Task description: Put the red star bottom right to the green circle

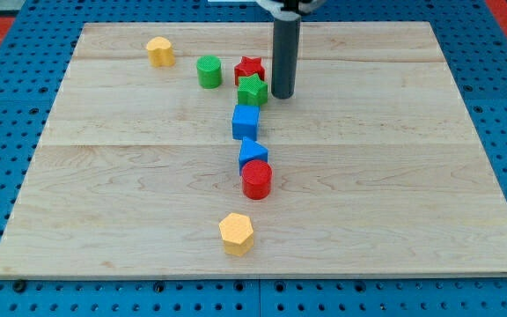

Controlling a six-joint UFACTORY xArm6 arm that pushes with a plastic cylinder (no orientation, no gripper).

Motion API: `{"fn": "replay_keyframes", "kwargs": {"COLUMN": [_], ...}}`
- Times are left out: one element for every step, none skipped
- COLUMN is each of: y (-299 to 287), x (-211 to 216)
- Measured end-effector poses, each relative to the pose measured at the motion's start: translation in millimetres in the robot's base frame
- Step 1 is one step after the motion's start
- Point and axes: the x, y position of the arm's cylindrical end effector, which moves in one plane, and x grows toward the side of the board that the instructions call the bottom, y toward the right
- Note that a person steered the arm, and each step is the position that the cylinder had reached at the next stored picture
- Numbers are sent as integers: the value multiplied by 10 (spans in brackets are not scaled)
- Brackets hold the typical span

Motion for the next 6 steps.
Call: {"fn": "replay_keyframes", "kwargs": {"y": [126,74,-500,-844,-579,-560], "x": [-255,-638,-549,-163,253,515]}}
